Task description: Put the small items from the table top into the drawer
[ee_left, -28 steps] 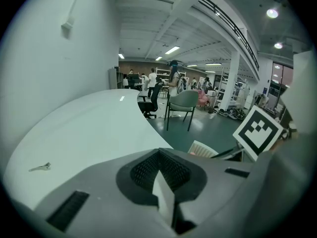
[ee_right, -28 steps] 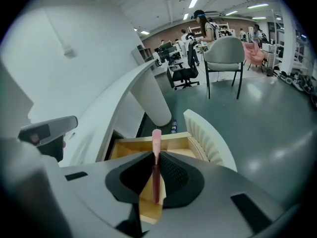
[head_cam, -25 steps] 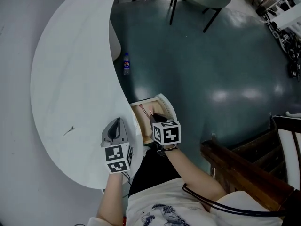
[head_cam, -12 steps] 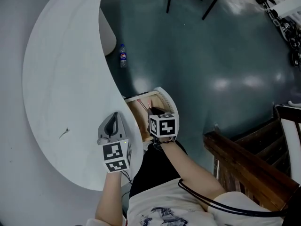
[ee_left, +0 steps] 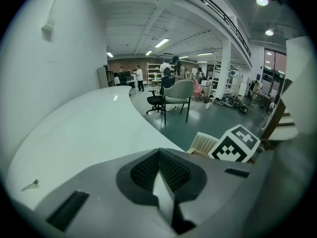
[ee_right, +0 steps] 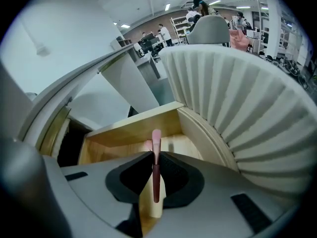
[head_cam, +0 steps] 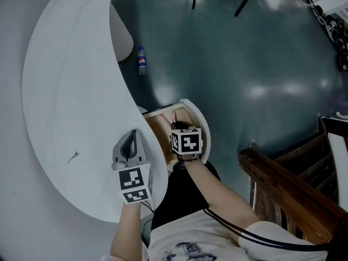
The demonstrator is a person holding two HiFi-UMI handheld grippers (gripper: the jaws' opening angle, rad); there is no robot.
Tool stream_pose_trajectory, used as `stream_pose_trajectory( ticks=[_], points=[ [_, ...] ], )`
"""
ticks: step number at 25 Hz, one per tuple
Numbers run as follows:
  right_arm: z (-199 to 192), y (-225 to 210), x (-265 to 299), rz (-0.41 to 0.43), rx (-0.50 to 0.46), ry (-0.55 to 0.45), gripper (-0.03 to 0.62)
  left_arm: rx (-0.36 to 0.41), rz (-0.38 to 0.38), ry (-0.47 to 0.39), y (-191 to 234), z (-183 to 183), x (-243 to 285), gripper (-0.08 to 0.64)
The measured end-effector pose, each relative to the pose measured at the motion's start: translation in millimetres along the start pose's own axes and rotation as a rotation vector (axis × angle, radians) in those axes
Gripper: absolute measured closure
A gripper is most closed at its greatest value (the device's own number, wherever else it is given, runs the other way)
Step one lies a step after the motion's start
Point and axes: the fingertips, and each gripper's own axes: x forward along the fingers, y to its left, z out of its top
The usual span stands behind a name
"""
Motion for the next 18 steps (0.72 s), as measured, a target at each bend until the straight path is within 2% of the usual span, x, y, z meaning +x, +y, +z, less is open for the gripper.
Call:
stream_pose_trajectory(
  ticks=[18],
  points=[
    [-11,-21,47,-0.038,0.0,0.049,0.528,0.05,0.016,0.028,-4,-3,4,0.525]
  ],
)
